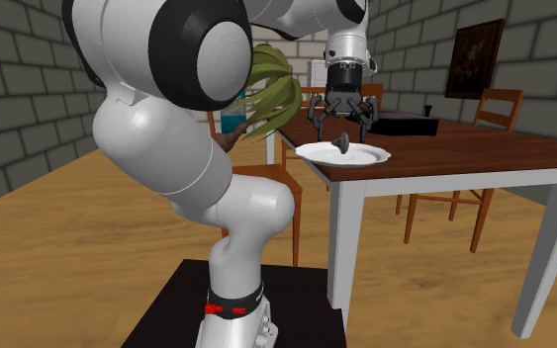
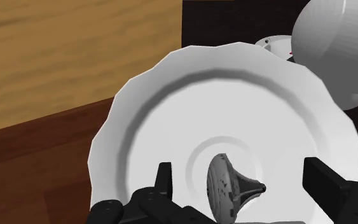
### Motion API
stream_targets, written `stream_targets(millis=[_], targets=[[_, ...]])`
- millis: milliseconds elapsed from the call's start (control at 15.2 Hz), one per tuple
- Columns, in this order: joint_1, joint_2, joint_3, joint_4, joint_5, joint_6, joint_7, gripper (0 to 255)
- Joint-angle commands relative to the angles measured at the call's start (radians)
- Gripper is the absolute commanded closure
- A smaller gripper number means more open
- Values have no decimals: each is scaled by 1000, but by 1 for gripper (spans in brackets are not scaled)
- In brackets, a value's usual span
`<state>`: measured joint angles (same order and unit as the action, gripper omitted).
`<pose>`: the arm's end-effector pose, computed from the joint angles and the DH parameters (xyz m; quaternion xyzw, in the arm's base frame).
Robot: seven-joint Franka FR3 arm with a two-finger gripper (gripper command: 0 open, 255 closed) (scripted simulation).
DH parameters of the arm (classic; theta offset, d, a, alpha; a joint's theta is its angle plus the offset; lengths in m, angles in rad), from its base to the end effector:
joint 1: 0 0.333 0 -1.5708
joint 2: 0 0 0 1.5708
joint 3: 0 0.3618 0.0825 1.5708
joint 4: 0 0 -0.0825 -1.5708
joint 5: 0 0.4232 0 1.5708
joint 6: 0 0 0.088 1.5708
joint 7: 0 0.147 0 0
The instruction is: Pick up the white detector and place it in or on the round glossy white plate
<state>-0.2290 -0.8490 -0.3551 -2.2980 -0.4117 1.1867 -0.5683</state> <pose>0.1583 -0.2342 0.5815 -0.9862 -0.0202 0.1635 0.0133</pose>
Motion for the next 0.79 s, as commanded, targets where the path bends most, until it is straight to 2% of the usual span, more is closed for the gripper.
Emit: stream_targets(millis=[0,198,726], targets=[[6,23,7,43,9,-21,-3,0],[19,90,23,169,30,-81,-14,0],[19,90,23,169,30,-80,-14,0]])
